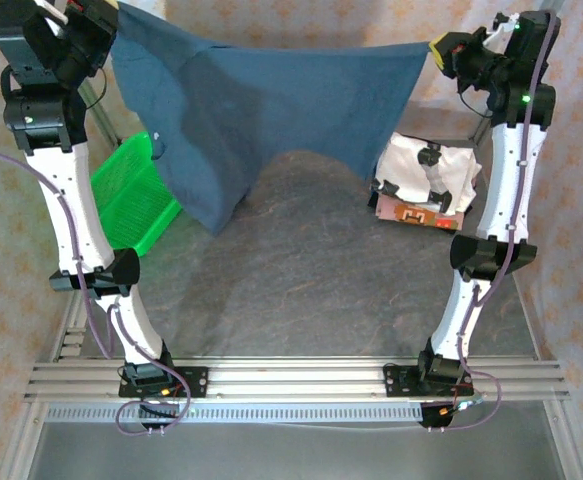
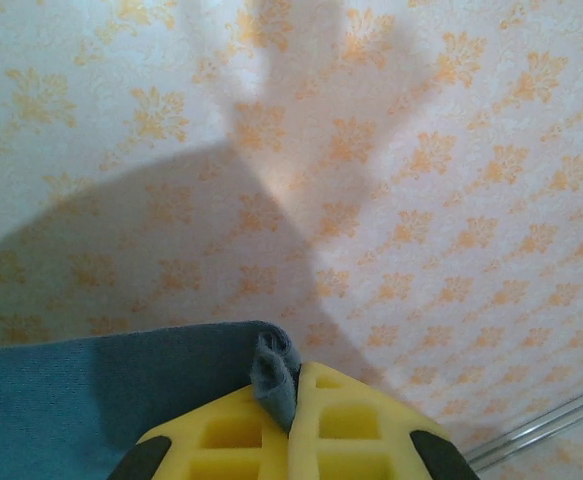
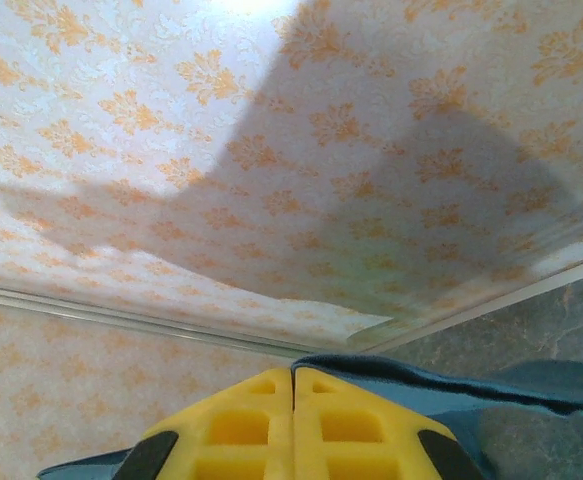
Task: Fold and stack the t-shirts
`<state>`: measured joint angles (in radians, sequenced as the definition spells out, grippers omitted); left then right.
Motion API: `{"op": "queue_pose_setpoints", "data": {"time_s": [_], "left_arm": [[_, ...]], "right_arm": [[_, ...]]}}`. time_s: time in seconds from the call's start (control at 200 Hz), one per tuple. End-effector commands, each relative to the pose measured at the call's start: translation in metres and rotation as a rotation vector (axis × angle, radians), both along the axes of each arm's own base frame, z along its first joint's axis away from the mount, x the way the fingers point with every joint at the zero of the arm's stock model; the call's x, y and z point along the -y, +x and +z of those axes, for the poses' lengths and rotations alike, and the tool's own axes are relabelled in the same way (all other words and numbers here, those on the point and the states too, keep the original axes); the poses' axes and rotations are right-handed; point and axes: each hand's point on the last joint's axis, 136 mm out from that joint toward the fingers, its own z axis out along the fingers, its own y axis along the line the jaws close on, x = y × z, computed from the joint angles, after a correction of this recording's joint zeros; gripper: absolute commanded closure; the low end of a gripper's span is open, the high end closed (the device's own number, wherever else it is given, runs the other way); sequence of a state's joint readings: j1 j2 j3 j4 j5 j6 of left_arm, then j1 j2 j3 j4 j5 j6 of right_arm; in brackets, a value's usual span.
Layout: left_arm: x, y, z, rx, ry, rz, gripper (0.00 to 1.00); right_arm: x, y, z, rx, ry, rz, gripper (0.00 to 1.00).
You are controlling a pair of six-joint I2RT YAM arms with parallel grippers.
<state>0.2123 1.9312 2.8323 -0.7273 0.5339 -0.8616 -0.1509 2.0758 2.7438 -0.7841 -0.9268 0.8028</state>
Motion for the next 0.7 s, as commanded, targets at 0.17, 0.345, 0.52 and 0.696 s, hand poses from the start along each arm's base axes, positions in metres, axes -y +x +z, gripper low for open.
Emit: {"op": "queue_pose_setpoints", "data": {"time_s": [0.17,0.345,0.52,0.696], "left_arm": [[0.019,-0.065,-0.015,-0.081,0.192,-0.039,1.0],[0.017,-0.104,-0.107,-0.262,0.195,0.005,1.0],[0.023,-0.16,-0.249,-0.547,0.073,0.029,1.0],[0.02,-0.238,-0.365,-0.802,-0.007,0.141,1.0]], "right_arm": [[-0.006,-0.07,-0.056,-0.166,-0.177,0.086,1.0],[-0.006,-0.126,-0.162,-0.37,-0.212,0.088,1.0],[-0.007,-0.198,-0.276,-0.59,-0.196,0.057,1.0],[0.003,-0.265,-0.358,-0.82,-0.223,-0.011,1.0]]}}
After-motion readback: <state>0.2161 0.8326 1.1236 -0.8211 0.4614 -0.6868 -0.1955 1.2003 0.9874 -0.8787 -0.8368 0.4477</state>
